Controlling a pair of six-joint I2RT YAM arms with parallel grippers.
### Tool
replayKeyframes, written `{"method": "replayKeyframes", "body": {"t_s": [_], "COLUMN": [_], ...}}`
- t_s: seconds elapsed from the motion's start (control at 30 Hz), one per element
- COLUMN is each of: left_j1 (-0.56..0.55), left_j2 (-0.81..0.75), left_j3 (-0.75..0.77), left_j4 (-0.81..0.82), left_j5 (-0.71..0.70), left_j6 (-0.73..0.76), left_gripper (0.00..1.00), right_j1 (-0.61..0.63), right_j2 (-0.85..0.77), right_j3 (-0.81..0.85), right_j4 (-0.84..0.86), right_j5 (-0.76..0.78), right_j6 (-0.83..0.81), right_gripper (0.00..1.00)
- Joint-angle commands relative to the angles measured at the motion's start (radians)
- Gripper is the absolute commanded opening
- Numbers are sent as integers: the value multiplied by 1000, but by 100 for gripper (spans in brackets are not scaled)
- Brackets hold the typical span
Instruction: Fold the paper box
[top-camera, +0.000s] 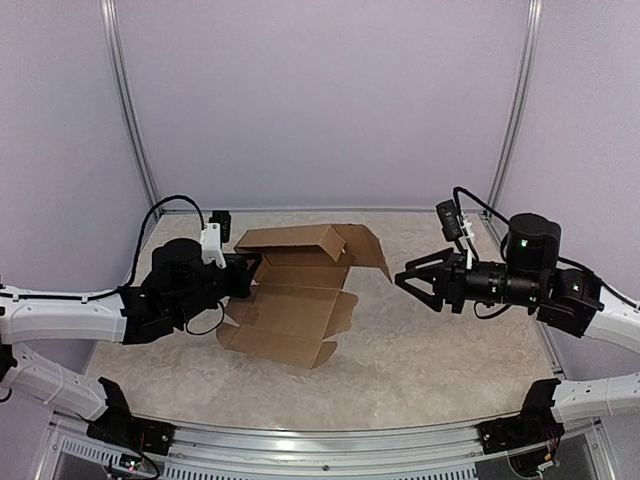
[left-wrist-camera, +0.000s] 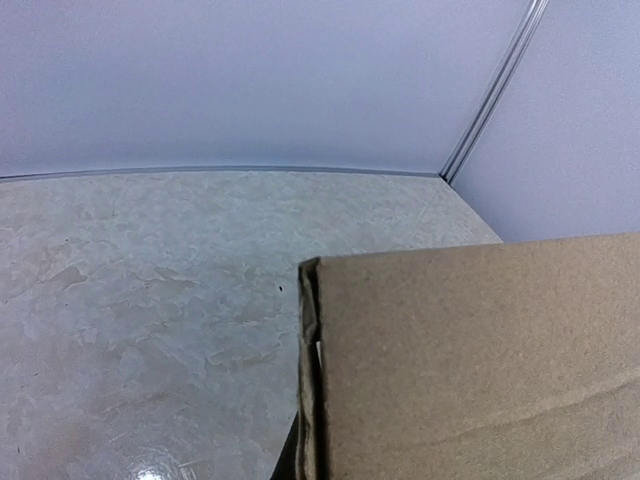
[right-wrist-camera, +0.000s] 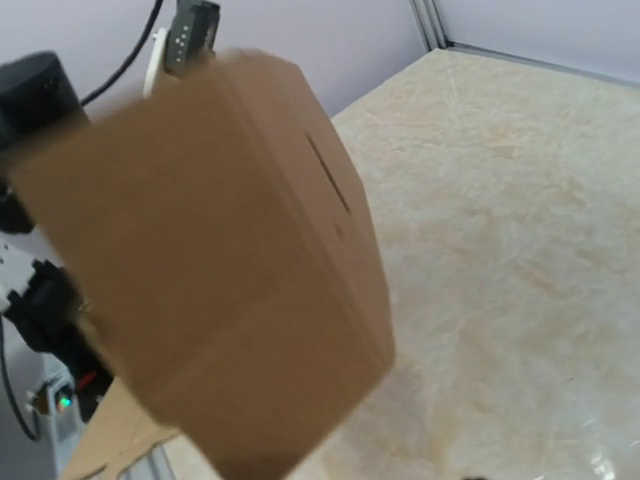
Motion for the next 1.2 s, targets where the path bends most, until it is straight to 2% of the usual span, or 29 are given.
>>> {"method": "replayKeyframes", "body": {"t_s": [0.0,0.27,0.6,1.17], "left_j1": [10,13,14,19], "left_j2": [-31,-22,3,32], "left_j3": [-22,-21,-21,-9], "left_j4": [-39,-40,-41,-65], "left_j5": [42,160,140,107], "left_j6": [60,100,106,98], "left_gripper": [0,0,0,0], "right_j1": [8,8,17,115], "right_j2": [-23,78,218,329], "right_j3": [69,140,183,227], "right_j4": [-152,-182,-103,-86], "right_j5": [33,-38,-124,-30], "right_j6": [-154,-260,-227,-239], "right_gripper": [56,54,54,57]}}
